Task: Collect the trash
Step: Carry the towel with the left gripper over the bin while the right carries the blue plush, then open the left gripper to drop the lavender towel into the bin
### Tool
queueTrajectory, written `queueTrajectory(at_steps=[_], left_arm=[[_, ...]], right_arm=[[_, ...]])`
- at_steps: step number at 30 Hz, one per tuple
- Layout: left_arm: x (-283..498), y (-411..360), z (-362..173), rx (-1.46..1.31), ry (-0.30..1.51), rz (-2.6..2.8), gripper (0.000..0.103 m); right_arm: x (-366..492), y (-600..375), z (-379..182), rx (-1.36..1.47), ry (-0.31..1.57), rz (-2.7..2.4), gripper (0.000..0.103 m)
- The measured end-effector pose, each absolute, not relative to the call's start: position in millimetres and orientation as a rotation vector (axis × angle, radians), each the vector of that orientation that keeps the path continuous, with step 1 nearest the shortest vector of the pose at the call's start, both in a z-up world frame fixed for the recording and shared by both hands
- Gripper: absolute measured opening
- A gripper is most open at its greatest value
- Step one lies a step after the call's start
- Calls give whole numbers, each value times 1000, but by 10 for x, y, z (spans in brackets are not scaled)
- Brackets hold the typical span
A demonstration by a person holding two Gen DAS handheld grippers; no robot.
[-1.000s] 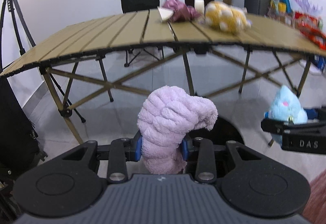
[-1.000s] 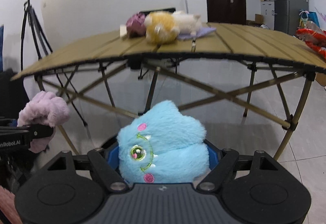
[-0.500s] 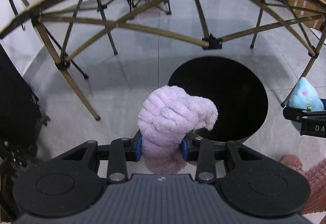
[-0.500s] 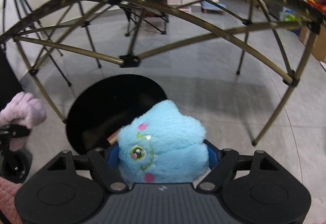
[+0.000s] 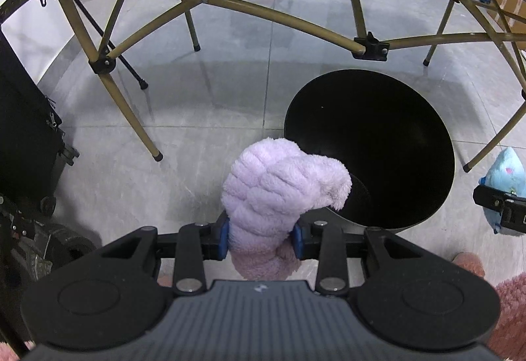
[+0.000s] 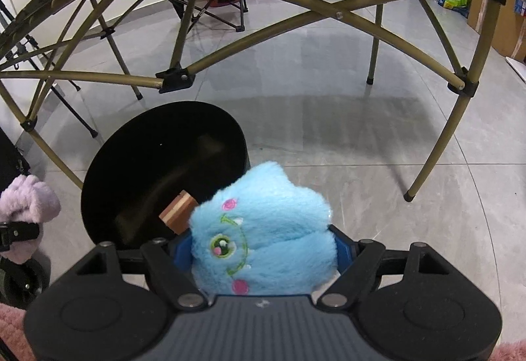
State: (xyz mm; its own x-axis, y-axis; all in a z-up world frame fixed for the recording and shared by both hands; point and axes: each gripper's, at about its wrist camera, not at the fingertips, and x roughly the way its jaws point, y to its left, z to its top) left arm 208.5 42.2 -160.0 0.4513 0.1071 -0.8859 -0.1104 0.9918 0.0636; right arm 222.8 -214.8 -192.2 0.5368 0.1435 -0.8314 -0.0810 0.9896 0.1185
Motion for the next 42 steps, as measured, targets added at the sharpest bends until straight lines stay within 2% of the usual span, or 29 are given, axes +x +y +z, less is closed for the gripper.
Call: queueTrajectory(at_steps=[29,42], left_arm=[[2759,-579,-1621,-1,1129,26,35],[2938,-656,-1685,-22,1161,41,35]], right_arm=[[2312,-2747,-2087,123,1016,-6,78],[2343,-2846,-2173,123,1035,-49,78]])
